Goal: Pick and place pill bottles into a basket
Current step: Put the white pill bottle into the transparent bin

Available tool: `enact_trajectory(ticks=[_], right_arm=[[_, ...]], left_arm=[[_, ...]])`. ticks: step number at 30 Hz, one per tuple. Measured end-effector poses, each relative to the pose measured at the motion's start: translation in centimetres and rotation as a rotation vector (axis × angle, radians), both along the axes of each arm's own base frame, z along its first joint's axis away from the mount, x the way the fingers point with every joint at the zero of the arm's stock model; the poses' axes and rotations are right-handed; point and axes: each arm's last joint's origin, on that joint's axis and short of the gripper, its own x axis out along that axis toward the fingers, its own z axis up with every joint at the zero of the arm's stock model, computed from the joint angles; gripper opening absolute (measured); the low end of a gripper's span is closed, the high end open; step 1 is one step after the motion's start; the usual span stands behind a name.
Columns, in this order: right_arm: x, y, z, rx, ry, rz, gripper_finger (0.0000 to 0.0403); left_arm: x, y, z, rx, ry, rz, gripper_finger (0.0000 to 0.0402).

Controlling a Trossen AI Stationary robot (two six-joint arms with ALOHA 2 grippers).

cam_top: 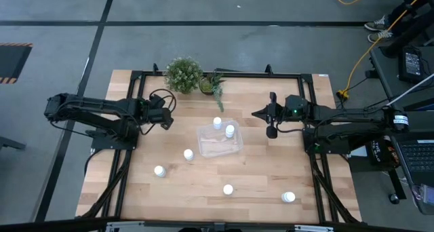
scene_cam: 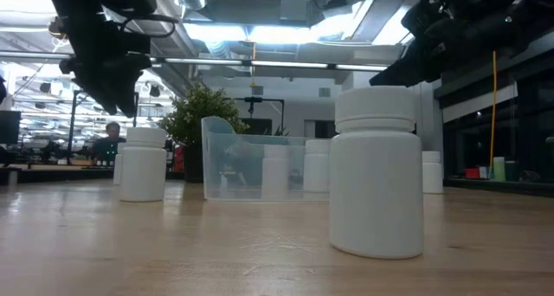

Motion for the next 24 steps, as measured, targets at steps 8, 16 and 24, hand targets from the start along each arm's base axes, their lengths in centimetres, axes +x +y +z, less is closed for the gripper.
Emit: enact_trajectory(ticks=[8, 16, 24], right_arm=[[0.0, 0.0, 0.0, -0.001, 0.0, 0.0, 0.0], [0.0, 0.0, 0.0, -0.003, 0.0, 0.001, 0.0], [0.0, 0.0, 0.0, -0.003, 0.0, 0.001, 0.0]], left_arm=[[0.6, 0.8, -0.6, -0.049, 0.014, 0.03, 0.0259], [1.2, 2.0, -1.3, -0.076, 0.025, 0.011, 0.026], [0.9, 3.0, -2.5, -0.091, 0.056, 0.004, 0.026]])
